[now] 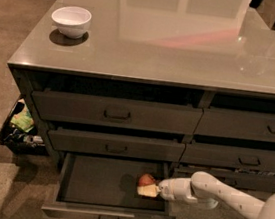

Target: Place apple into bottom drawer

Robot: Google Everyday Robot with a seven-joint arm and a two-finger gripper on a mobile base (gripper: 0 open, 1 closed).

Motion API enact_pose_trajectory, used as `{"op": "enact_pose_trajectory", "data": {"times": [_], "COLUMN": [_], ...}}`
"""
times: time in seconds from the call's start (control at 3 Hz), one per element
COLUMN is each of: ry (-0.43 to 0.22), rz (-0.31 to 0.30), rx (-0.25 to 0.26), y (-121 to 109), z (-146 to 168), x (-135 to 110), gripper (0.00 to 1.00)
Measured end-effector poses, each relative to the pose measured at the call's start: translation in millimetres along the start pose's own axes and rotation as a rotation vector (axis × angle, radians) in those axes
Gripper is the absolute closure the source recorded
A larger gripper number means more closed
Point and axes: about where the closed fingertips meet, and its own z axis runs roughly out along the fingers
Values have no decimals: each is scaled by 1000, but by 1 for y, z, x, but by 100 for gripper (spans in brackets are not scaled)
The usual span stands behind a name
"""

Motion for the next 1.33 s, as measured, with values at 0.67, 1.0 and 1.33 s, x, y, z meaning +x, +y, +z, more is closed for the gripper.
{"op": "enact_pose_trajectory", "data": {"times": [0.67,1.0,1.33], "ry": [8,54,98], "rz": [55,97,134], "rx": [47,71,82], "y": [-28,-40,-48], "z": [61,85,99], "x": [7,16,23], "gripper": [100,100,100]}}
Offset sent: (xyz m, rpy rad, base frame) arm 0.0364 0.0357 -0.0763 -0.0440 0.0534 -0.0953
